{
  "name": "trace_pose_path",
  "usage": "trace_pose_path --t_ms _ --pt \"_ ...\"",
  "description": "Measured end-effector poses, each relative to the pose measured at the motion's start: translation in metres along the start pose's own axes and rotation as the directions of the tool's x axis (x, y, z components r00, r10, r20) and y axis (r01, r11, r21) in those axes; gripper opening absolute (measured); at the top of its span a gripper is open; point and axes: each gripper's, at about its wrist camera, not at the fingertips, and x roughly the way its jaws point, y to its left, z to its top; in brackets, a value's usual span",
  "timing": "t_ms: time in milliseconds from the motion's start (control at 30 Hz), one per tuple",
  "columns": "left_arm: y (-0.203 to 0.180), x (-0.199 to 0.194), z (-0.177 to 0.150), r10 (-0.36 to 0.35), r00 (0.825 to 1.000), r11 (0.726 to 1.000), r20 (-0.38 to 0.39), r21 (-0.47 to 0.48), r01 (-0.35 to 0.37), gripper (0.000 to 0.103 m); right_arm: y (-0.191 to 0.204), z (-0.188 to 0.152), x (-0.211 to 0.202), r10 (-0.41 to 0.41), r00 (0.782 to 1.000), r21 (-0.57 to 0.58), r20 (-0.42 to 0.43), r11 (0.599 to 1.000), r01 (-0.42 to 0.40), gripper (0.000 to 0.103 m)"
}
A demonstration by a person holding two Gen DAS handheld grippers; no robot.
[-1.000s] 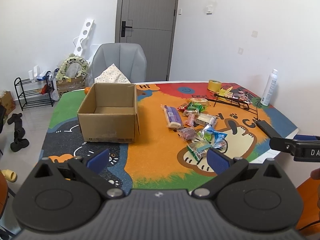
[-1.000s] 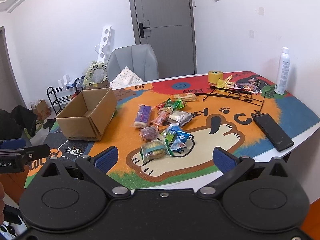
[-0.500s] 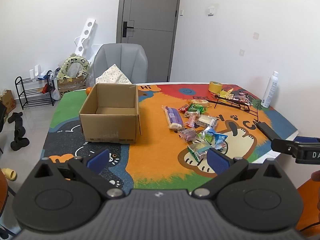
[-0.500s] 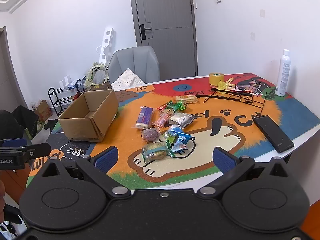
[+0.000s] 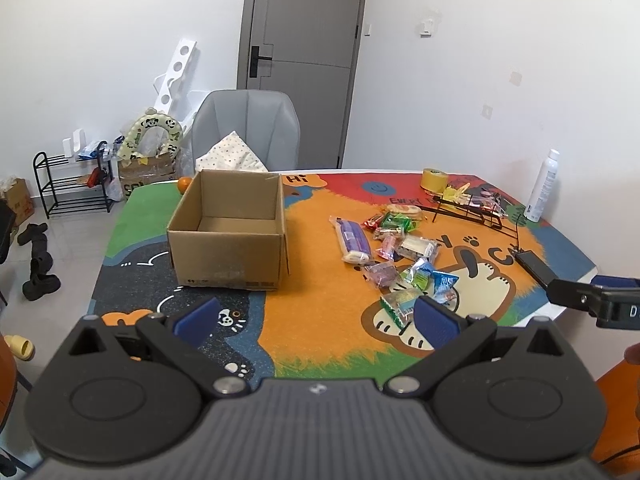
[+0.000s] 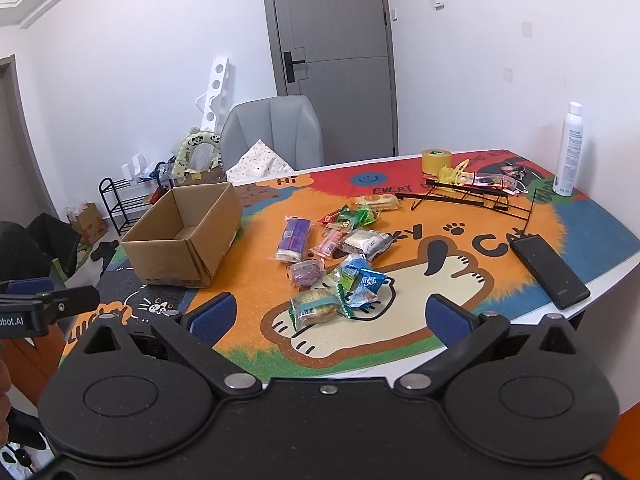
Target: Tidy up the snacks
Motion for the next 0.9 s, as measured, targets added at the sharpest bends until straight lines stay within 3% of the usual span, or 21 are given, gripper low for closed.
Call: trace_pose_path --t_ms 600,900 --pt "0.0 0.001 -0.002 -0.001 1.0 1.0 0.0 0.005 0.001 0.103 -0.001 -0.002 0.004 0.005 1.0 0.006 -0.005 1.0 -0.005 0.103" --pt "-0.003 0.025 -0.01 -0.023 1.0 1.0 -0.017 -0.008 0.023 0.103 -0.012 -0.005 0.024 0.01 1.0 0.042 -0.03 0.999 -0.009 0.103"
